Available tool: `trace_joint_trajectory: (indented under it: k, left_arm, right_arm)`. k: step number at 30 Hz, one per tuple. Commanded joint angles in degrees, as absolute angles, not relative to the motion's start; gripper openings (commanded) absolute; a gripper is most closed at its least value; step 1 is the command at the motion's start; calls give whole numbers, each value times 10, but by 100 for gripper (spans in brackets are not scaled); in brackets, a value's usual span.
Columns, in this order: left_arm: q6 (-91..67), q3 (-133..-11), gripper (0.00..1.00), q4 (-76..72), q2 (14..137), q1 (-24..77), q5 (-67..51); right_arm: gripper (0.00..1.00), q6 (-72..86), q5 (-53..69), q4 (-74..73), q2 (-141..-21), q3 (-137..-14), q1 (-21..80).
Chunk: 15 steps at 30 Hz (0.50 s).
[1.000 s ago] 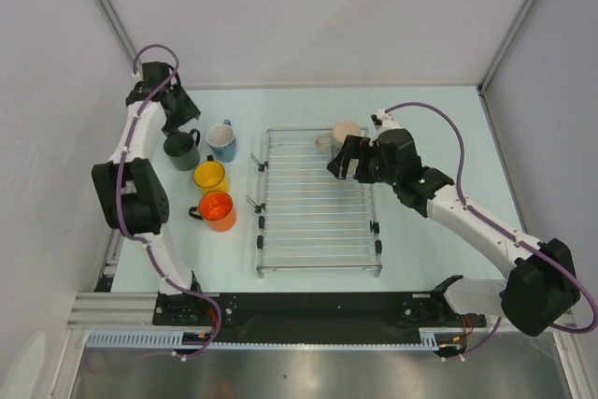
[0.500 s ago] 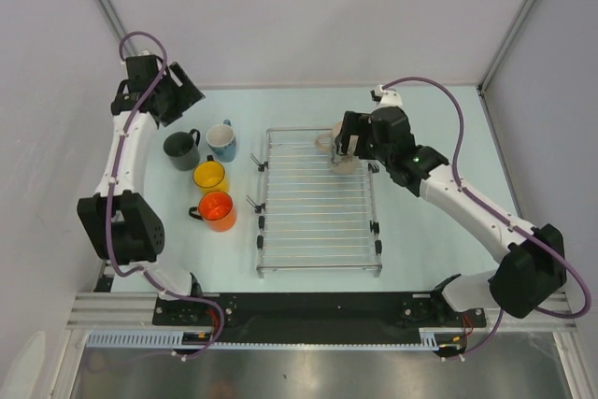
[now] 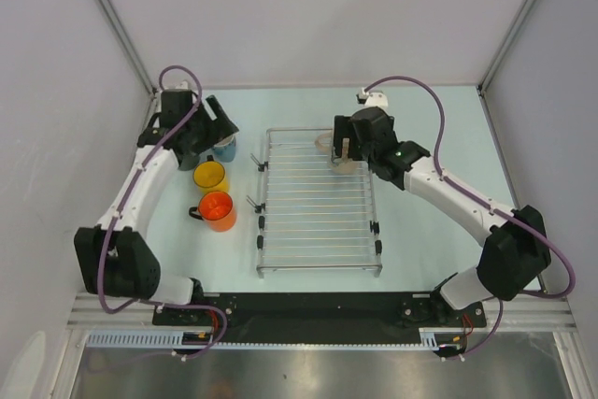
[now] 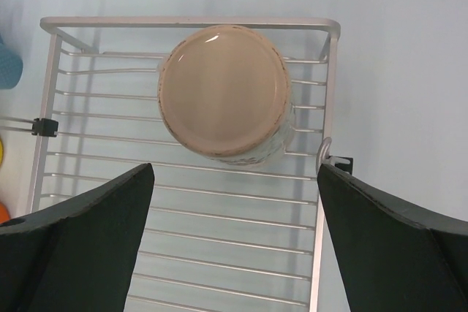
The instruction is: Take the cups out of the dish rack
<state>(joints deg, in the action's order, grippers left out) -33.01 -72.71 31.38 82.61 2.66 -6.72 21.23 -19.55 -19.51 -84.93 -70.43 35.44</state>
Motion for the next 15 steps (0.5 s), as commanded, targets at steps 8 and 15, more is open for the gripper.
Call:
trace_joint_trajectory:
  k: [8, 15]
  left_arm:
    - [-323, -672, 86, 180, 730, 293, 24]
    - [-273, -778, 88, 167, 880, 380, 76]
  right_arm:
    - [100, 242, -278, -192, -759, -708, 355]
    - [100, 256, -298, -216, -672, -691, 353]
